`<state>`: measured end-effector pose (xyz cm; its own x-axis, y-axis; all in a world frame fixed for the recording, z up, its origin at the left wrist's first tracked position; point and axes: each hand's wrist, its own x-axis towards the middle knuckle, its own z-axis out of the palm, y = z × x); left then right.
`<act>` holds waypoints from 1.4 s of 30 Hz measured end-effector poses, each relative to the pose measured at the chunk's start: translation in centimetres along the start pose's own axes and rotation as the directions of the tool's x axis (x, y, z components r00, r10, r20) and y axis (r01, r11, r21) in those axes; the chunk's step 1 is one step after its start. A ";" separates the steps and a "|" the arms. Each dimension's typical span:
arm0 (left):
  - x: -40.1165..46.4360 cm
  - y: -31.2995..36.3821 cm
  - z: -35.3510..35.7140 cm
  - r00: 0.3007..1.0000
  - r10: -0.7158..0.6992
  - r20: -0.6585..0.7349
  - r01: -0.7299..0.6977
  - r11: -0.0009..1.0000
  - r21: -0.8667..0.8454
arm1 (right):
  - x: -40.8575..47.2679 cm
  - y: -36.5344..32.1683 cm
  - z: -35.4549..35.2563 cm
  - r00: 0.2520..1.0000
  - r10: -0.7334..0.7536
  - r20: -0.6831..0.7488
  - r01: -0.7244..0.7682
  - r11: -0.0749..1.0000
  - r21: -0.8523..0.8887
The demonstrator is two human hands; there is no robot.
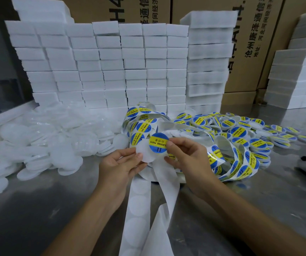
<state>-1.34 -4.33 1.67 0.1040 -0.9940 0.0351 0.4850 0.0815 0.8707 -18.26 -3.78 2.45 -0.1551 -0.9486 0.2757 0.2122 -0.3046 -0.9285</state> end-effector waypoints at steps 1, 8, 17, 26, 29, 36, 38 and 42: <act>0.0 0.0 0.0 1.000 -0.003 0.006 0.003 1.000 -0.014 | -0.1 0.1 0.1 1.000 0.001 0.017 -0.001 1.000 -0.015; -0.2 0.2 0.2 0.998 -0.015 0.057 0.016 0.999 -0.029 | -0.4 0.4 0.3 0.997 -0.024 0.068 0.031 0.993 -0.111; -0.2 0.3 0.3 0.998 -0.015 0.054 0.016 1.000 -0.013 | -0.5 0.4 0.2 0.996 -0.001 0.089 0.012 0.992 -0.126; -0.4 0.3 0.3 0.998 -0.004 0.070 0.004 1.000 -0.010 | -0.5 0.4 0.4 0.997 0.028 0.067 -0.019 0.991 -0.132; -0.4 0.4 0.4 0.998 0.000 0.066 0.000 1.000 0.003 | -0.4 0.5 0.3 0.997 0.027 0.069 -0.018 0.992 -0.125; -0.7 0.4 0.4 0.996 0.042 0.082 -0.048 0.997 0.068 | -0.3 0.9 0.2 0.993 -0.105 0.049 0.114 0.969 -0.219; -0.8 0.5 0.5 0.992 0.064 0.105 -0.073 0.993 0.087 | -0.3 1.0 0.1 0.987 -0.158 0.042 0.163 0.950 -0.266; -0.9 0.2 0.6 0.984 0.092 0.152 -0.110 0.987 0.114 | -0.3 1.3 0.2 0.971 -0.239 0.019 0.230 0.907 -0.353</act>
<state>-1.87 -3.48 2.14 0.0149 -0.9819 0.1889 0.3687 0.1810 0.9118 -17.74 -3.90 1.18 -0.1833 -0.8500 0.4939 -0.1833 -0.4641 -0.8666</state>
